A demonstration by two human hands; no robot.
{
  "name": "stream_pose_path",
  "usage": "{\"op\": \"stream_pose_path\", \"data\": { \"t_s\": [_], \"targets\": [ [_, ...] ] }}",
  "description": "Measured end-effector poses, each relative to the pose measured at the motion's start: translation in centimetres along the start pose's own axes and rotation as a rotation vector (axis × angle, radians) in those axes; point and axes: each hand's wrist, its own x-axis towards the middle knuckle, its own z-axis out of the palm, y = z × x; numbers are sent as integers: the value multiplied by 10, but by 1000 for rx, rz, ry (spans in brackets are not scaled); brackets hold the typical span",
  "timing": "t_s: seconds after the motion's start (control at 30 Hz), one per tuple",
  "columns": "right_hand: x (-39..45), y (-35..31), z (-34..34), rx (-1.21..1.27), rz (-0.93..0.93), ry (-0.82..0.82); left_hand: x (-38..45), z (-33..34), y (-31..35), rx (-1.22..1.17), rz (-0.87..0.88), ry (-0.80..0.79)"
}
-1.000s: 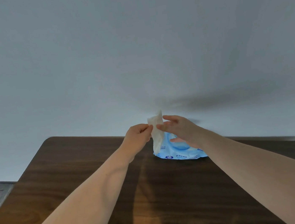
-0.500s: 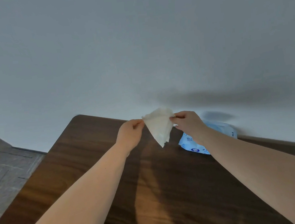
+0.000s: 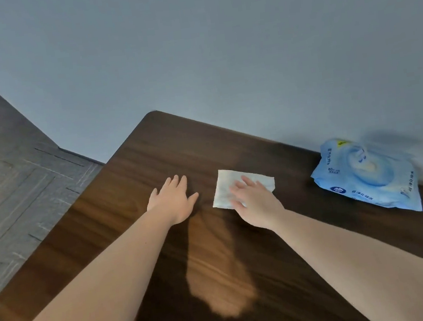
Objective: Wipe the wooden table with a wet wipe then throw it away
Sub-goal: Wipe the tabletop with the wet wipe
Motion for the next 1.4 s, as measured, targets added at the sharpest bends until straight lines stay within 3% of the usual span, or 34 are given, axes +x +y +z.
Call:
{"op": "stream_pose_path", "data": {
  "t_s": [0.27, 0.67, 0.83, 1.1, 1.3, 1.4],
  "targets": [
    [48, -29, 28, -78, 111, 8, -10, 34, -85, 135, -143, 31],
    [205, -174, 30, -103, -150, -52, -6, 55, -109, -8, -103, 174],
    [234, -201, 34, -149, -196, -18, -1, 59, -113, -8, -84, 208],
    [204, -171, 32, -52, -66, -14, -2, 57, -111, -18, -83, 176],
    [117, -80, 24, 18, 127, -25, -7, 50, -102, 158, -82, 106],
    [59, -25, 21, 26, 244, -16, -11, 46, -66, 233, 60, 112]
  ]
}}
